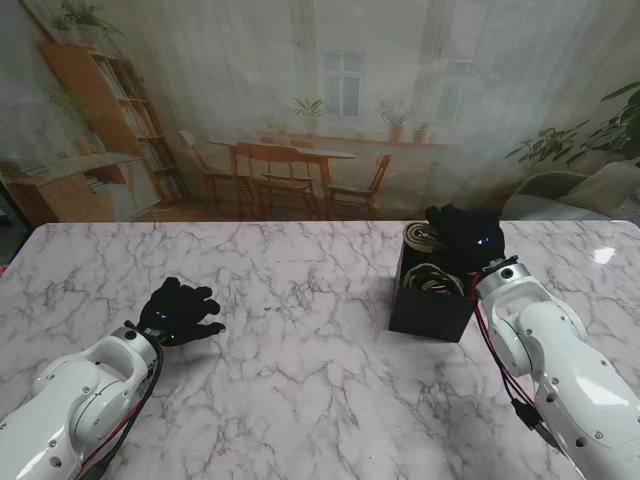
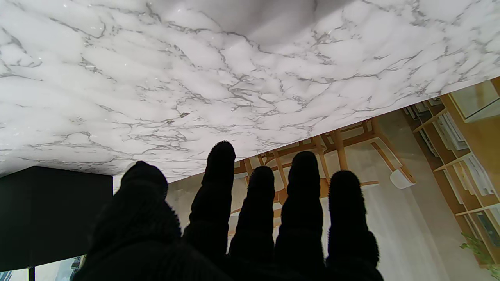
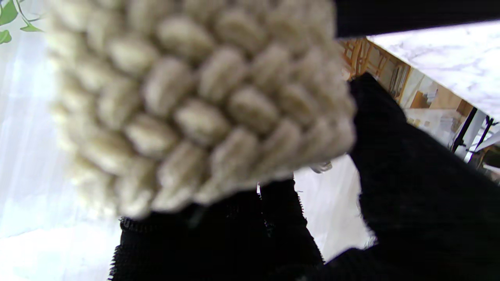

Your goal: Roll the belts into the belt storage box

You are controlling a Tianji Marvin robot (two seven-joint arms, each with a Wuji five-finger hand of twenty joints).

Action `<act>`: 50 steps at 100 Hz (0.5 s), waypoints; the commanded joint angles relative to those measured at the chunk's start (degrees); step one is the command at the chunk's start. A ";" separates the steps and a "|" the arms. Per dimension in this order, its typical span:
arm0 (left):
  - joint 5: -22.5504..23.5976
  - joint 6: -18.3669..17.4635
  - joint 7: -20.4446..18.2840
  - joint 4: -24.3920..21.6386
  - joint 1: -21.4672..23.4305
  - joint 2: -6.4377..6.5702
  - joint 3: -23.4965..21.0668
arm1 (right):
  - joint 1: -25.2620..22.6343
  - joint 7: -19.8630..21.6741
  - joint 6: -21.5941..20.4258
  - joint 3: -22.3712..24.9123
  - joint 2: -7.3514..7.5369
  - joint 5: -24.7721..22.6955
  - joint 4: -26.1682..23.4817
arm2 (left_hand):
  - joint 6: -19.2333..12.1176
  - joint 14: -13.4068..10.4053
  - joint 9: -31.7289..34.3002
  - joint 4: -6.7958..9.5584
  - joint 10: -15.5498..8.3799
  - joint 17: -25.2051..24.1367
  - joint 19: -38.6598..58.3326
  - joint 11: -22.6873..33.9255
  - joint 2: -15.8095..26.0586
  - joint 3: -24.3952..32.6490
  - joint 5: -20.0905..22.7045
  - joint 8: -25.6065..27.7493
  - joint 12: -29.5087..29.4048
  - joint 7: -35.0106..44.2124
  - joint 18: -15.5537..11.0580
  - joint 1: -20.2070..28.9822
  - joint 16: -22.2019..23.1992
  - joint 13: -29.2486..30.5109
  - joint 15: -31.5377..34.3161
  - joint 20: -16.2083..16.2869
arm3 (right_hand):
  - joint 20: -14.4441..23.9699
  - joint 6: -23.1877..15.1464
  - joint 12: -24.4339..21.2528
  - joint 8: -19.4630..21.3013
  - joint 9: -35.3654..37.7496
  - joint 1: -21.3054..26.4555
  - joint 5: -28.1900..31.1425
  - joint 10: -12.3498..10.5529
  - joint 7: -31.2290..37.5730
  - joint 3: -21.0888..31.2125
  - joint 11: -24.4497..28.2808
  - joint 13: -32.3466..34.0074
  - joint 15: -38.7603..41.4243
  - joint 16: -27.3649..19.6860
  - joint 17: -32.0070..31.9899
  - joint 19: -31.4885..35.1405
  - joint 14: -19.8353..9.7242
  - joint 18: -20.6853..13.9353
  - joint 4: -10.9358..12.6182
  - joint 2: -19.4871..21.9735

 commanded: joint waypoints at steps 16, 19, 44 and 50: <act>0.22 0.33 -0.28 0.05 0.26 -0.12 -0.15 | 1.47 3.56 -2.01 -0.89 0.84 -2.81 0.55 | -0.33 0.06 -1.09 -0.07 0.71 -1.10 -1.07 -0.16 1.92 -1.68 1.62 1.53 -0.20 2.15 2.55 -0.50 -0.15 -1.28 -0.55 -0.10 | 0.35 -18.44 1.52 1.95 2.35 14.12 7.97 -3.49 9.61 11.39 0.37 4.79 7.24 2.86 0.88 0.68 -4.89 -2.92 5.05 5.34; 0.22 0.33 -0.23 0.06 0.27 -0.12 -0.18 | 1.73 3.81 -2.16 -1.20 0.96 -3.29 0.82 | -0.35 0.10 -1.11 -0.06 0.64 -1.08 -1.08 -0.16 1.90 -1.68 1.51 1.58 -0.20 2.18 2.57 -0.50 -0.16 -1.37 -0.60 -0.10 | 0.36 -18.55 1.55 1.82 2.36 14.13 8.13 -3.49 9.50 11.40 0.34 4.80 7.21 2.91 0.88 0.68 -4.89 -2.92 5.06 5.32; 0.23 0.28 -0.06 0.17 0.28 -0.12 -0.29 | 4.02 5.59 -3.22 -3.66 1.60 -4.89 3.43 | -0.44 0.08 -1.19 -0.05 0.68 -1.10 -1.10 -0.18 1.92 -1.66 1.13 1.53 -0.21 1.97 2.65 -0.53 -0.12 -1.38 -0.61 -0.06 | 0.39 -19.09 1.37 1.26 2.27 14.07 8.59 -3.98 8.97 11.14 -0.39 4.49 6.81 3.11 0.54 0.51 -4.99 -3.00 5.06 5.76; 0.19 0.22 -0.05 0.24 0.21 -0.12 -0.26 | 4.50 5.80 -3.64 -4.20 1.67 -4.73 3.98 | -0.43 0.10 -1.27 -0.06 0.72 -1.10 -1.10 -0.21 1.94 -1.68 1.08 1.46 -0.22 1.85 2.59 -0.55 -0.13 -1.43 -0.64 -0.05 | 0.38 -19.17 1.35 1.17 2.17 14.10 8.60 -4.11 8.86 11.04 -0.68 4.25 6.41 3.08 0.11 0.23 -5.02 -3.08 5.05 5.98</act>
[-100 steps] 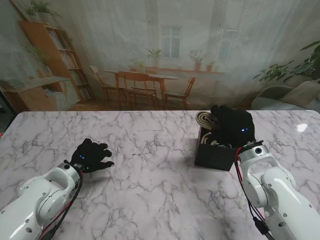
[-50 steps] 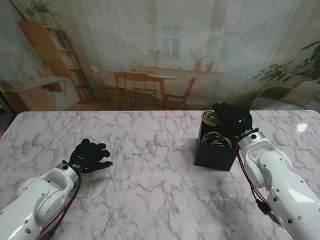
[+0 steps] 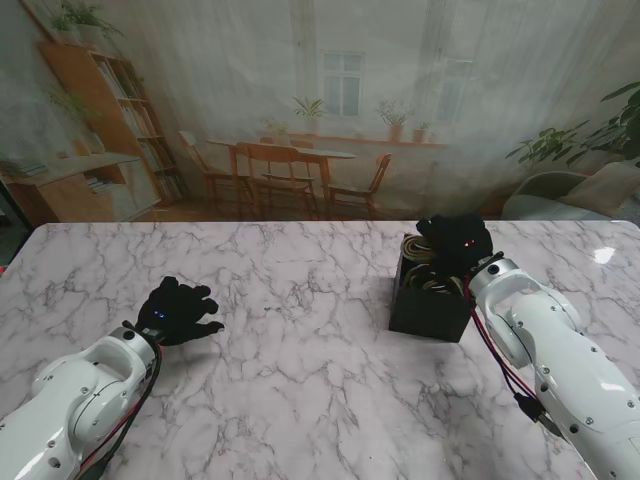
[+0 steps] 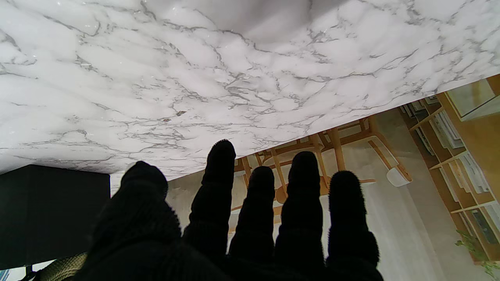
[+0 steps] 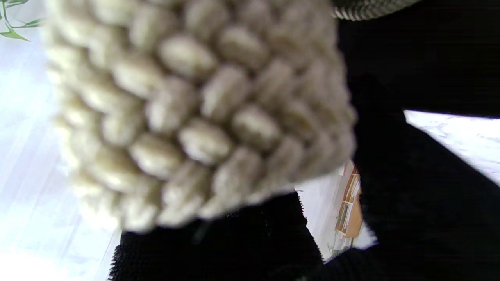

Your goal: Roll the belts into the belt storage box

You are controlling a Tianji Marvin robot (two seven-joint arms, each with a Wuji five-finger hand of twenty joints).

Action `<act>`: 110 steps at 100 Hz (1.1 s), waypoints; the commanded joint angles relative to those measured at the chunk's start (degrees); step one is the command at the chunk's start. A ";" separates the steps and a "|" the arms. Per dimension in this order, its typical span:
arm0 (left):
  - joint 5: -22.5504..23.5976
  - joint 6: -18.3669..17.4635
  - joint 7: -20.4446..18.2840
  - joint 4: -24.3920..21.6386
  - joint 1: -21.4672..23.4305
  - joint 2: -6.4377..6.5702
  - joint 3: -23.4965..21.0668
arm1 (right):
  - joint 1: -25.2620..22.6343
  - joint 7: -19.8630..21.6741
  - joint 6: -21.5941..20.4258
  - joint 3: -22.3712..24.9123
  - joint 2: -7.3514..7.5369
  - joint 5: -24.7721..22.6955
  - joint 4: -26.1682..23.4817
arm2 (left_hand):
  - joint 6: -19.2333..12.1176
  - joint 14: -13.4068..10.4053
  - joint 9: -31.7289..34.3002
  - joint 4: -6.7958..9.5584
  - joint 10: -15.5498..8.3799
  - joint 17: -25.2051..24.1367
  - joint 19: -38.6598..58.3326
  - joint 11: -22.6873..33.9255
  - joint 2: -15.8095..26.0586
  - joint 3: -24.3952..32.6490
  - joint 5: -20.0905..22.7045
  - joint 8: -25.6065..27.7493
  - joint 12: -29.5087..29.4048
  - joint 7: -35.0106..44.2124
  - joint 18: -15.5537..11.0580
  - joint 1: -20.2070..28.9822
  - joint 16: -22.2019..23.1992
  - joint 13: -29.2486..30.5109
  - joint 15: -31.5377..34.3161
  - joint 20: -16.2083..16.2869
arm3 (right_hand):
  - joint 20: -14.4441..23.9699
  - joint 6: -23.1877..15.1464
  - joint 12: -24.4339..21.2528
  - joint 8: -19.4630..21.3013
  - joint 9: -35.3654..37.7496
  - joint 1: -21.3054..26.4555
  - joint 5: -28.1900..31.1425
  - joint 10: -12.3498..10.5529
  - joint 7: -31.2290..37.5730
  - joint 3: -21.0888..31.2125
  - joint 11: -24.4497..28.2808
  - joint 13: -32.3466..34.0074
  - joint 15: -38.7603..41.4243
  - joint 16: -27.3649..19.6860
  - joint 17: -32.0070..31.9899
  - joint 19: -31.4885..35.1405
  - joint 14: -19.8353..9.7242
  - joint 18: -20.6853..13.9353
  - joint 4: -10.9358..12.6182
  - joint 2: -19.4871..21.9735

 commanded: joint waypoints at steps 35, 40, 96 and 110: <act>0.06 -0.25 -0.64 0.78 -0.55 -0.01 0.49 | 2.32 4.19 -4.45 -1.58 0.66 -0.15 1.62 | -0.54 0.07 -1.35 -0.06 0.67 -0.93 -1.14 -0.26 1.92 -1.69 1.11 0.28 -0.24 0.16 2.54 -0.61 -0.13 -1.47 -0.69 -0.03 | -0.71 -20.92 0.95 1.95 0.48 14.38 8.06 -5.43 7.31 11.30 -2.55 2.14 1.51 1.79 -3.90 -5.06 -5.27 -1.77 4.91 6.56; 0.04 -0.25 -0.60 0.90 -0.65 0.00 0.58 | 2.45 4.52 -5.73 -1.38 0.79 -0.15 1.69 | -0.46 0.12 -1.42 -0.06 0.69 -0.99 -1.15 -0.29 1.94 -1.69 1.04 0.26 -0.25 0.10 2.54 -0.62 -0.14 -1.52 -0.71 -0.02 | -1.05 -21.54 0.83 1.98 -0.21 14.40 8.07 -5.80 6.86 10.99 -3.35 1.31 0.10 1.75 -5.44 -6.83 -5.28 -1.41 4.99 6.77; 0.00 -0.41 -0.76 1.66 -1.53 0.09 1.55 | 3.93 0.86 -15.33 0.58 2.20 -3.06 3.31 | -0.63 0.09 -1.58 -0.07 0.65 -0.98 -1.21 -0.34 1.98 -1.72 0.88 -0.09 -0.28 -0.49 2.45 -0.79 -0.15 -1.59 -0.74 -0.02 | -0.62 -26.43 -0.28 5.81 -1.60 15.81 16.44 -8.33 4.80 13.42 -5.99 -1.11 -4.30 2.29 -9.29 -10.02 -6.31 -2.72 4.66 7.38; 0.00 -0.51 -0.63 1.80 -1.63 0.11 1.63 | 5.81 0.10 -20.12 0.04 2.84 -3.57 4.77 | -0.67 -0.01 -1.61 -0.07 0.75 -0.96 -1.20 -0.34 1.93 -1.71 0.87 -0.13 -0.28 -0.54 2.41 -0.78 -0.15 -1.60 -0.74 -0.02 | -1.34 -28.15 -1.40 15.39 -2.12 16.20 19.18 -8.95 4.16 14.63 -8.45 -1.39 -9.07 2.37 -10.01 -11.86 -6.92 -3.47 4.30 7.23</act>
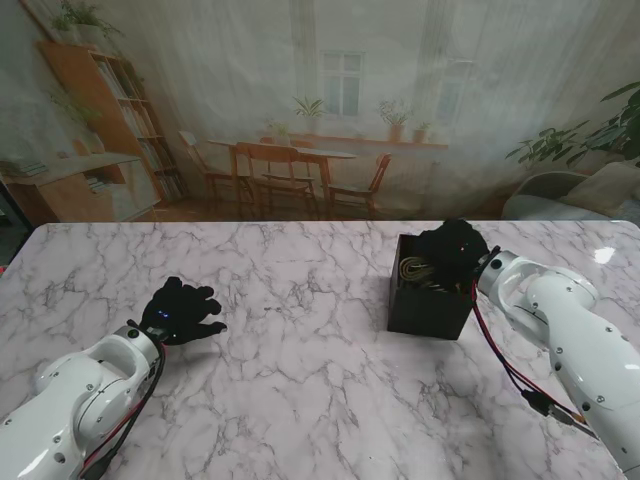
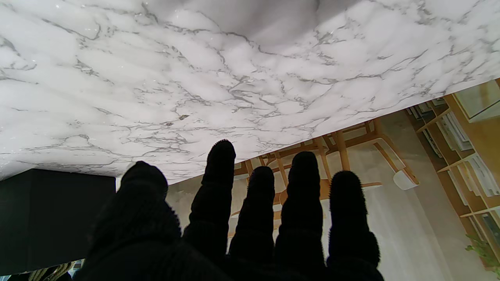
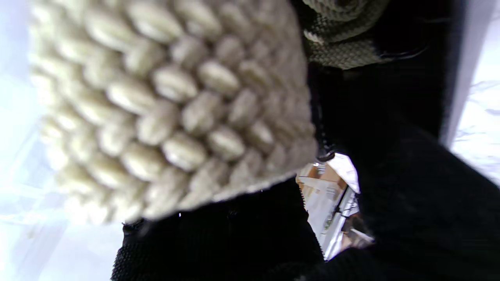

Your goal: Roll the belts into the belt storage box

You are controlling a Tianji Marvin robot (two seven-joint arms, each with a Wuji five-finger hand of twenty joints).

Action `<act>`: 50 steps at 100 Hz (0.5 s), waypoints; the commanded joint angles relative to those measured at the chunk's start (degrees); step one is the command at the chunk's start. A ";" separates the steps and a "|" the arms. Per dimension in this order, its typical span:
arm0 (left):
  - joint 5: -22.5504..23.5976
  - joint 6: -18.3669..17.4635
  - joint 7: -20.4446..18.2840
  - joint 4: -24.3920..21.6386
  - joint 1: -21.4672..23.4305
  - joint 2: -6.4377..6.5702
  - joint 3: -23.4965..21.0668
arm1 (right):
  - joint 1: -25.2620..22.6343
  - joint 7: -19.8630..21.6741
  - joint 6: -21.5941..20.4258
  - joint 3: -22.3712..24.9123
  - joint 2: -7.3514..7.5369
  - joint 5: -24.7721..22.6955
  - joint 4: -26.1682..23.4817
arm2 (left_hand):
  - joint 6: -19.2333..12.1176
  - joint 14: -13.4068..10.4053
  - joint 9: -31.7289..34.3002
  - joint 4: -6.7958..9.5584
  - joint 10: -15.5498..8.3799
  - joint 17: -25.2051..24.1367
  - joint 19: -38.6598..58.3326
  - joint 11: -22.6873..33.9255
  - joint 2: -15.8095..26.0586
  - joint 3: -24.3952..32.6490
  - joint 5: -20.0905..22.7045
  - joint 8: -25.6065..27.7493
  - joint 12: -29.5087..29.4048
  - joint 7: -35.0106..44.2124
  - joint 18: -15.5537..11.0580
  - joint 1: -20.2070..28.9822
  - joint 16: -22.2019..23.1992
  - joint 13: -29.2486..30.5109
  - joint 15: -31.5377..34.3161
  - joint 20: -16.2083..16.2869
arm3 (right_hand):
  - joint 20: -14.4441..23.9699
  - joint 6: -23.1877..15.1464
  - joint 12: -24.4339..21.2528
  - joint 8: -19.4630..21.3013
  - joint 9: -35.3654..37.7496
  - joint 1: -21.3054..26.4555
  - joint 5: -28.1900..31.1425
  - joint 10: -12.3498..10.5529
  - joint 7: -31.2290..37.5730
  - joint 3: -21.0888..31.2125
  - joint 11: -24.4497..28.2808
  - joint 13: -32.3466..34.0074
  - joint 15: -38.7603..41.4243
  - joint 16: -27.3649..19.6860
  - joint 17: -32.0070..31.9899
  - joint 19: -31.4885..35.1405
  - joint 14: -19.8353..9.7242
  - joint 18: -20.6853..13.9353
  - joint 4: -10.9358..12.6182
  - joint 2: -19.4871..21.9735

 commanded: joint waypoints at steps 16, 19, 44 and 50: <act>0.08 -0.19 -0.67 0.29 -0.23 0.01 0.33 | 3.22 -2.40 -3.39 -1.46 1.10 -0.46 3.08 | -0.61 -0.03 -1.68 -0.07 0.62 -0.94 -1.21 -0.37 2.01 -1.70 0.79 -0.19 -0.29 -0.65 1.95 -0.74 -0.16 -1.64 -0.76 0.00 | -2.33 -30.13 -4.06 11.70 -3.47 14.93 12.24 -6.35 13.11 14.06 -5.16 -1.56 -9.34 -1.15 -3.96 -4.30 -6.63 -3.29 5.87 9.01; 0.08 -0.19 -0.70 0.31 -0.25 0.01 0.36 | 3.35 -2.39 -3.84 -1.50 1.14 -0.33 3.32 | -0.65 0.02 -1.67 -0.06 0.66 -0.93 -1.22 -0.36 2.00 -1.68 0.83 -0.19 -0.28 -0.65 1.97 -0.70 -0.16 -1.64 -0.77 -0.01 | -2.72 -30.75 -5.00 11.71 -3.77 14.58 11.46 -6.56 12.41 13.63 -6.01 -2.05 -10.89 -1.52 -4.85 -4.90 -6.71 -3.09 6.06 9.50; 0.06 -0.27 -1.02 0.50 -0.64 0.06 0.78 | 4.42 -5.59 -6.75 -2.34 2.39 -3.14 5.28 | -0.65 0.10 -1.65 -0.06 0.64 -0.93 -1.24 -0.37 2.02 -1.70 0.71 -0.36 -0.29 -0.92 1.91 -0.73 -0.17 -1.67 -0.79 -0.01 | -6.30 -32.64 -19.70 -3.63 -11.50 -0.36 -3.15 -9.60 -2.49 14.00 -16.98 -12.51 -26.33 -14.63 -15.08 -8.24 -8.88 -0.19 13.27 9.92; 0.06 -0.29 -1.07 0.56 -0.73 0.07 0.88 | 4.59 -6.55 -7.10 -2.47 2.72 -4.04 5.56 | -0.67 -0.05 -1.70 -0.07 0.63 -0.93 -1.24 -0.39 2.00 -1.73 0.67 -0.41 -0.30 -1.01 1.96 -0.78 -0.16 -1.62 -0.77 -0.01 | -7.10 -32.69 -21.56 -4.67 -13.35 -3.24 -6.32 -10.28 -4.63 13.29 -19.37 -14.53 -28.36 -17.11 -16.75 -8.72 -9.32 -0.06 13.13 8.98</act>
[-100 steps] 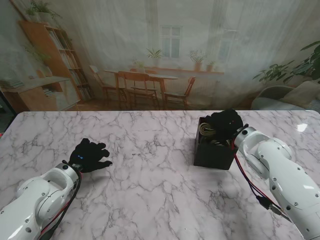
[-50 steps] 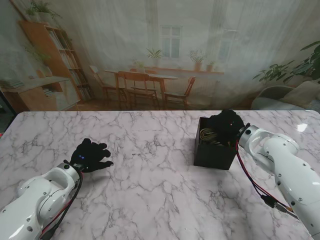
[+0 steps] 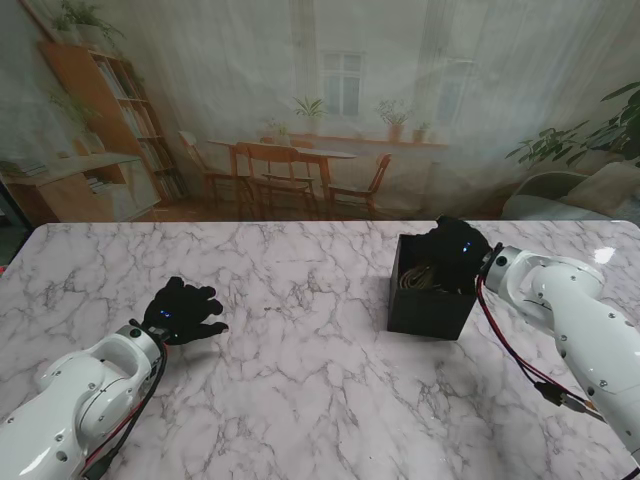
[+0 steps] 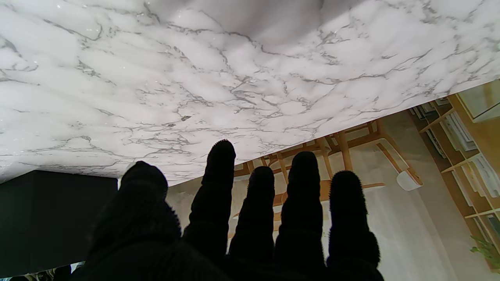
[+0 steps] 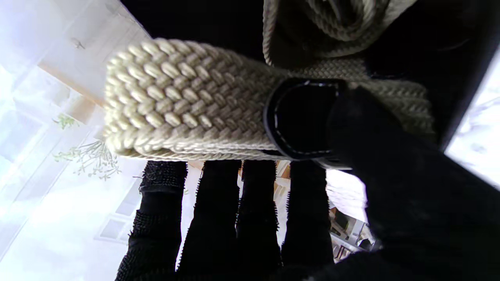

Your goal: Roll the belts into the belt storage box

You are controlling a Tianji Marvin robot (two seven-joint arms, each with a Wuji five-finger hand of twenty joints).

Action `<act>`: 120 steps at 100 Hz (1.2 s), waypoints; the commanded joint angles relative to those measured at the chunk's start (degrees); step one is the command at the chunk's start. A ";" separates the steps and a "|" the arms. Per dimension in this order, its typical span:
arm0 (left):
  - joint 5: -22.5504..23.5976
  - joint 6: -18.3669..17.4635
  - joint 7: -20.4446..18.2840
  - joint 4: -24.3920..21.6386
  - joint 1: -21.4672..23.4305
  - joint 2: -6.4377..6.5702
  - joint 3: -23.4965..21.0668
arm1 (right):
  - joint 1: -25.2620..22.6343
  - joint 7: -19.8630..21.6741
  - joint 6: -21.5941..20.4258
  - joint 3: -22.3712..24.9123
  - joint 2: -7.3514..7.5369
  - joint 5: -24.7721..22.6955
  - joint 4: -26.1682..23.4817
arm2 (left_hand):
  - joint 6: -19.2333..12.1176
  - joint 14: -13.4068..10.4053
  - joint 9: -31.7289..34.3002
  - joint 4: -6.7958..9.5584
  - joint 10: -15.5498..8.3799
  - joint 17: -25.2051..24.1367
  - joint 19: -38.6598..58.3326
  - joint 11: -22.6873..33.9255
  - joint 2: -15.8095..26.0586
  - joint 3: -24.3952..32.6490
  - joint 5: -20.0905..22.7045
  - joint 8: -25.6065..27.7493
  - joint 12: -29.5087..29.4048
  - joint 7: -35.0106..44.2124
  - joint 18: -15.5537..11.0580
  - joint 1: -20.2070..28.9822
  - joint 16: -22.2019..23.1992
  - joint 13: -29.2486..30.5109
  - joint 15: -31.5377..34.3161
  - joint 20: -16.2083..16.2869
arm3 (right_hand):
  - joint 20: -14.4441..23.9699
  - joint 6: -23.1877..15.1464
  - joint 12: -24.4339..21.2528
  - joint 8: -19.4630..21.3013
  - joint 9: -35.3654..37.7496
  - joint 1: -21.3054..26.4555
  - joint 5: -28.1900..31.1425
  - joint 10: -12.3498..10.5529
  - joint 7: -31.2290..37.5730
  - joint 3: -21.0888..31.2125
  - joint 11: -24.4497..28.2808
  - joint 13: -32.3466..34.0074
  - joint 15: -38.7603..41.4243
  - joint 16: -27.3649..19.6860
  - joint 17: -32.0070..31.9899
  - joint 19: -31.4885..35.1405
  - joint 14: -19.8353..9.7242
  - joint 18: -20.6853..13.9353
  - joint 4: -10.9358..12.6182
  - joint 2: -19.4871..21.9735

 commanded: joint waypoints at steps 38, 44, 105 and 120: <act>0.16 -0.16 -0.71 0.37 -0.35 0.02 0.45 | -0.05 -4.96 1.47 0.97 2.23 -6.23 0.22 | -0.74 -0.04 -1.68 -0.03 0.59 -0.88 -1.29 -0.34 1.80 -1.66 0.49 -0.65 -0.29 -1.24 1.88 -0.53 -0.17 -1.54 -0.74 -0.05 | -5.42 -5.71 -4.73 -7.09 -12.51 -12.92 -17.15 0.60 -2.02 -4.34 -8.42 -13.09 -7.78 -10.44 -9.11 -2.74 1.74 3.20 5.23 6.89; 0.18 -0.19 -0.66 0.40 -0.36 0.02 0.45 | -0.37 -5.30 2.04 1.40 2.26 -6.72 -0.10 | -0.67 0.08 -1.69 -0.01 0.67 -0.86 -1.29 -0.34 1.83 -1.61 0.49 -0.68 -0.29 -1.27 1.87 -0.45 -0.17 -1.57 -0.76 -0.06 | -5.50 -5.27 -4.57 -7.24 -13.09 -13.08 -17.55 0.95 -1.91 -4.88 -8.07 -13.02 -7.88 -10.59 -9.13 -2.76 2.13 3.33 5.21 7.11; -0.01 -0.05 -0.22 0.69 -0.45 -0.01 0.45 | -5.66 -5.66 3.17 8.49 1.28 -7.42 -7.27 | -0.74 0.15 -1.50 -0.03 0.62 -1.05 -1.49 -0.28 1.96 -1.64 -0.33 -0.99 -0.28 -1.89 1.83 -0.59 -0.29 -1.82 -0.91 -0.16 | -5.62 -4.21 -5.04 -8.30 -11.16 -12.52 -15.15 1.13 -1.78 -2.00 -8.25 -11.47 -6.94 -10.40 -8.37 -2.05 2.76 4.67 6.89 10.52; -0.38 0.06 0.11 0.85 -0.51 -0.07 0.51 | -8.75 -3.97 3.95 11.03 0.22 -6.15 -11.88 | -0.02 0.75 -0.82 -0.03 0.64 -0.85 -1.44 -0.07 1.98 -1.66 -2.58 -1.90 -0.18 -3.74 1.65 -0.63 -0.29 -1.53 -0.76 -0.18 | -5.69 -3.99 -5.55 -8.62 -9.03 -13.89 -12.91 1.89 -2.23 -3.10 -9.32 -11.05 -6.56 -10.20 -8.56 -1.99 3.67 5.70 7.34 12.10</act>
